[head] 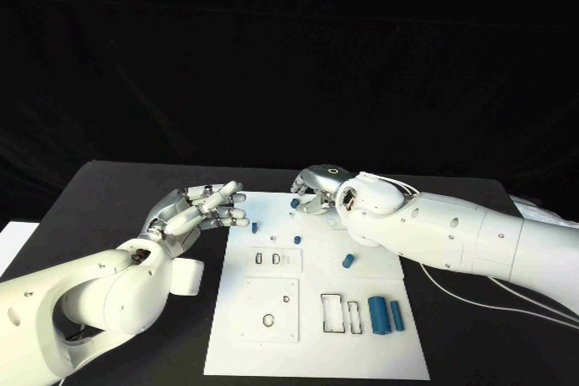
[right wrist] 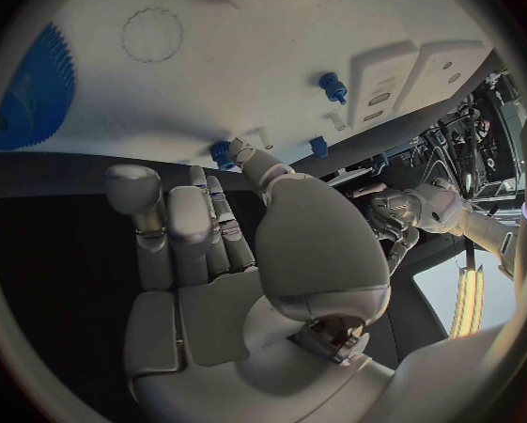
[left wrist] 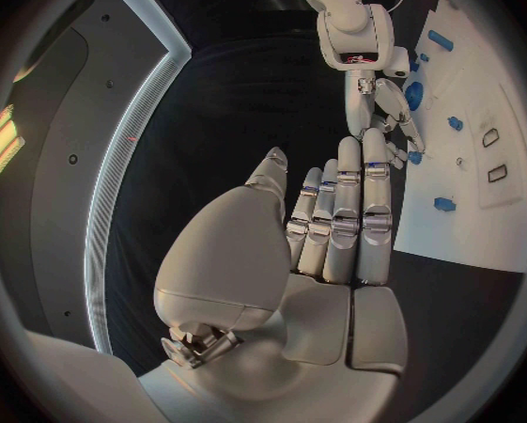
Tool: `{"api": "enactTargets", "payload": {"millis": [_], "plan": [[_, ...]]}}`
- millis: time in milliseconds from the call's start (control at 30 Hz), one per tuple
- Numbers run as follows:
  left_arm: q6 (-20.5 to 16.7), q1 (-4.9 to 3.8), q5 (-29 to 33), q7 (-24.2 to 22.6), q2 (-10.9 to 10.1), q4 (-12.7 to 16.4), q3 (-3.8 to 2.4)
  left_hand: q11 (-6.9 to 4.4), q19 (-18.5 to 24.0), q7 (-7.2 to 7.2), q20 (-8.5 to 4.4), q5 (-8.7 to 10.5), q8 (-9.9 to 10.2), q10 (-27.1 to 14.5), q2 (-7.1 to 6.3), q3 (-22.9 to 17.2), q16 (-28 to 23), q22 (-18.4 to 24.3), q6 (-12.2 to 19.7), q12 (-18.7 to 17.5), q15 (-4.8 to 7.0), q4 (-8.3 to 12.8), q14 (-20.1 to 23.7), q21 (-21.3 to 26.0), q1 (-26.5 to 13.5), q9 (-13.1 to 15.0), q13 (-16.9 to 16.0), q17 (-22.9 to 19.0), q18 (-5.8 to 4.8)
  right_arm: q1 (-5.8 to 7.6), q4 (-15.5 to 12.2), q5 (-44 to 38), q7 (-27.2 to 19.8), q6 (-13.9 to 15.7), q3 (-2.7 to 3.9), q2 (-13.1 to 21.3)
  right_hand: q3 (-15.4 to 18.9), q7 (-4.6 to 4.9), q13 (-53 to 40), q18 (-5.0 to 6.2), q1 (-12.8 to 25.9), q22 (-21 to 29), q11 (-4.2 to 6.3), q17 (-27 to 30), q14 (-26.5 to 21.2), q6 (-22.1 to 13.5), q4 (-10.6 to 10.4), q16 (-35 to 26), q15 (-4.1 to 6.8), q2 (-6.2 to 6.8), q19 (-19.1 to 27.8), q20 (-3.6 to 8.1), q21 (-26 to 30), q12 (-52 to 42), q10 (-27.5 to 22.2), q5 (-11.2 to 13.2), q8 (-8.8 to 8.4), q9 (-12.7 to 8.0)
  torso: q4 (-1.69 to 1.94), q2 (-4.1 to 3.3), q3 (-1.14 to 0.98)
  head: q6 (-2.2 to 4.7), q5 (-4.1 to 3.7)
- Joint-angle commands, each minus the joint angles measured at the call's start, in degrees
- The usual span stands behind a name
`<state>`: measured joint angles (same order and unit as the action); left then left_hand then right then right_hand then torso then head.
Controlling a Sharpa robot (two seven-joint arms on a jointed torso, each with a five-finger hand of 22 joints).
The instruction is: Assemble the parts on the task board
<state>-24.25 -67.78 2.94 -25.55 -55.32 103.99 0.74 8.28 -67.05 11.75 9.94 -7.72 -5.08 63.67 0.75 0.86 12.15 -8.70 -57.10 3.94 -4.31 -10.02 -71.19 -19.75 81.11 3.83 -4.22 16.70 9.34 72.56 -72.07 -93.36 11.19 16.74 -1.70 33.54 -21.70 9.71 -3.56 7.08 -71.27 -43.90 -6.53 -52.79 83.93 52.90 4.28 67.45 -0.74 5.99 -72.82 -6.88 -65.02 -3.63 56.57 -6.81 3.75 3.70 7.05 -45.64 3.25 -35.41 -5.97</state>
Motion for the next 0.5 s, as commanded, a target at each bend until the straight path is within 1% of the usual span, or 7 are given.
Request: {"api": "enactTargets", "payload": {"millis": [33,167,200,233,333,433,500], "plan": [[1.3,-0.1,0.1,-0.1,-0.1,0.0,-0.05,-0.01,0.0,0.13,0.04,0.17,0.2,-0.4,0.51,0.0,0.1,-0.1,0.1,-0.2,-0.07,0.5,0.2,-0.3,0.0,0.0,0.1,0.2,0.9,-0.01,-2.4,0.4,-0.2,2.6,0.14,2.0,0.7,0.09,-0.2,1.12,-0.8,-0.1,0.0,0.0,0.2,0.2,0.0,-0.1,-0.47,-0.15,0.0,-0.13,0.1,-0.6,0.3,-0.6,-0.03,0.2,-0.09,-0.08,-0.04,0.08,-0.02],[1.3,-0.12,0.1,-0.1,-0.3,0.0,-0.05,0.0,0.2,0.12,0.05,0.18,0.3,-0.4,0.52,0.0,0.0,-0.1,0.1,-0.2,-0.09,0.6,0.3,-0.3,0.1,0.0,0.1,0.3,0.88,0.08,-6.8,1.9,0.2,3.2,0.69,6.1,1.3,0.06,-0.4,1.05,-1.4,-0.5,0.29,-0.6,0.5,1.7,-0.2,0.4,-0.28,-0.72,-0.5,-0.02,-0.2,-2.0,3.3,-1.7,0.31,0.4,-0.33,-0.1,-0.06,0.31,-0.13],[1.3,-0.12,0.1,-0.1,-0.4,-0.1,-0.05,0.0,0.2,0.12,0.05,0.18,0.3,-0.4,0.52,0.0,0.0,-0.1,0.1,-0.2,-0.09,0.6,0.3,-0.3,0.1,0.0,0.1,0.3,0.88,0.11,-7.7,2.4,0.3,3.2,0.8,7.0,1.3,0.07,-0.5,1.0,-1.5,-0.8,0.37,-0.9,0.6,2.0,-0.3,0.6,-0.23,-0.83,-0.6,0.02,-0.4,-2.4,4.1,-1.9,0.4,0.4,-0.28,-0.09,-0.04,0.34,-0.23],[1.3,-0.13,0.1,-0.1,-0.4,-0.1,-0.05,0.0,0.2,0.12,0.05,0.18,0.3,-0.4,0.52,0.0,0.0,-0.1,0.1,-0.2,-0.09,0.6,0.3,-0.3,0.1,0.0,0.1,0.3,0.88,0.16,-8.8,3.2,0.5,3.2,0.92,8.2,1.3,0.06,-0.6,0.89,-1.5,-1.5,0.5,-1.6,0.8,2.5,-0.4,1.1,-0.13,-0.93,-0.9,0.08,-0.9,-2.9,5.2,-2.1,0.5,0.4,-0.41,-0.08,-0.07,0.41,-0.24],[1.4,-0.14,0.1,-0.1,-0.5,-0.1,-0.05,0.0,0.2,0.12,0.05,0.18,0.3,-0.4,0.52,0.0,0.0,-0.1,0.1,-0.2,-0.09,0.6,0.3,-0.3,0.1,0.0,0.1,0.3,0.88,0.3,-11.6,6.5,1.1,2.7,1.16,11.7,1.0,-0.18,-1.3,0.13,-1.5,-6.2,1.44,-5.9,1.8,4.1,-0.9,4.1,0.6,-1.14,-3.0,0.61,-3.7,-5.1,10.5,-2.5,0.89,0.6,-0.66,-0.14,-0.15,0.59,-0.36],[1.5,-0.14,0.1,-0.1,-0.5,-0.1,-0.04,0.0,0.2,0.12,0.05,0.18,0.3,-0.4,0.52,0.0,0.0,-0.1,0.1,-0.2,-0.09,0.6,0.3,-0.3,0.1,0.0,0.1,0.3,0.88,0.38,-13.6,10.1,2.1,2.0,1.28,14.7,1.5,-0.63,-2.9,-0.69,-1.0,-11.1,2.51,-10.5,2.7,4.2,-1.4,7.4,1.45,-0.43,-5.0,1.5,-6.8,-7.9,16.0,-3.0,0.63,0.5,-0.9,-0.19,-0.24,0.74,-0.56],[1.6,-0.15,0.2,0.0,-0.5,-0.1,-0.04,0.0,0.2,0.12,0.05,0.18,0.3,-0.4,0.51,0.0,0.0,-0.1,0.1,-0.2,-0.1,0.6,0.3,-0.3,0.1,0.0,0.1,0.4,0.88,0.38,-14.3,11.6,3.2,1.9,1.31,16.3,3.4,-1.51,-5.4,-1.54,0.3,-16.1,3.59,-14.3,3.3,3.9,-2.1,10.0,2.4,1.37,-7.0,2.51,-9.8,-11.2,20.1,-6.0,0.38,0.3,-1.1,-0.27,-0.35,0.92,-0.62]]}}
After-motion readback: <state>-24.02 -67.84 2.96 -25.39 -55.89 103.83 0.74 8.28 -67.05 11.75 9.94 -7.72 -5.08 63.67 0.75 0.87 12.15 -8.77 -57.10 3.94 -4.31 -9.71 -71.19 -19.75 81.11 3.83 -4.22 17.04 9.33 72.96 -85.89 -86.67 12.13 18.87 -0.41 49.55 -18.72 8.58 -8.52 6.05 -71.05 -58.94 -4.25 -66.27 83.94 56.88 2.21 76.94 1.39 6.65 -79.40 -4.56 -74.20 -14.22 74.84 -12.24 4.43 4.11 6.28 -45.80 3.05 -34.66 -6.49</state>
